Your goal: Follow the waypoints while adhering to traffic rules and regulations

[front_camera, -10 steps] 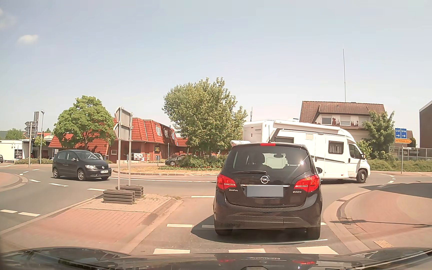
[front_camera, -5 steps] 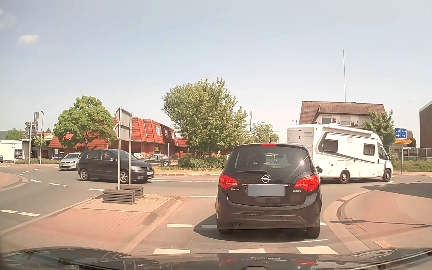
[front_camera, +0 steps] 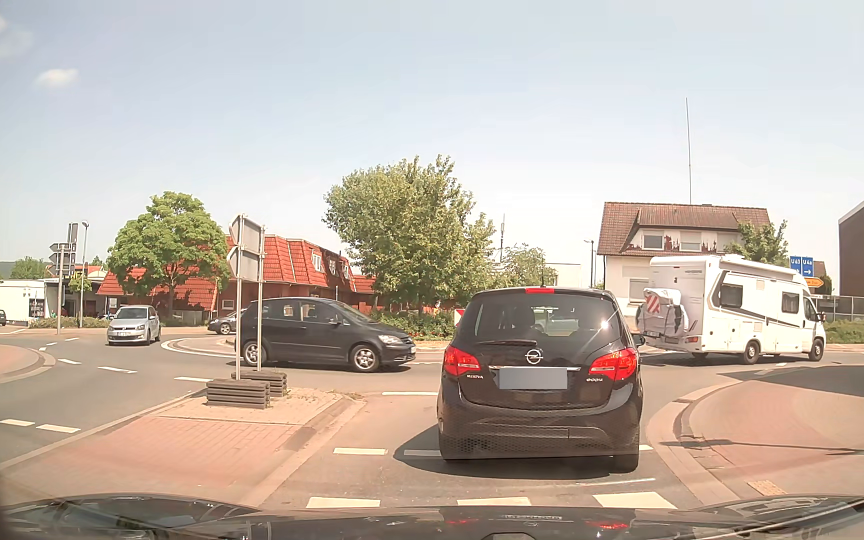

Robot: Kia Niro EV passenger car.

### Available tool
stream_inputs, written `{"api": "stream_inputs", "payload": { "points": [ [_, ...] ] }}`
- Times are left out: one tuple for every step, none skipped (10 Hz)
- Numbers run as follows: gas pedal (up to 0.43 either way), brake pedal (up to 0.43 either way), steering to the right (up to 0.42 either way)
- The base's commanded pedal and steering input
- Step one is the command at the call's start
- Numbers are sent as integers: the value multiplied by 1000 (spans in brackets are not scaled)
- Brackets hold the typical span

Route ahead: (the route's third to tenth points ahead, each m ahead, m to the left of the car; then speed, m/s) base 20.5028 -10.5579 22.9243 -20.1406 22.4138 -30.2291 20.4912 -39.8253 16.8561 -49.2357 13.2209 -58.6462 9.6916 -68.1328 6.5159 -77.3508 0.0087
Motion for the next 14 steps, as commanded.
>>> {"api": "stream_inputs", "payload": {
  "points": [
    [0,177,10],
    [0,177,10],
    [0,177,10],
    [0,177,10],
    [0,177,10],
    [0,177,10],
    [0,177,10],
    [0,177,10],
    [0,177,10],
    [0,177,10],
    [0,177,10],
    [0,177,10],
    [0,177,10],
    [0,177,10]
  ]
}}
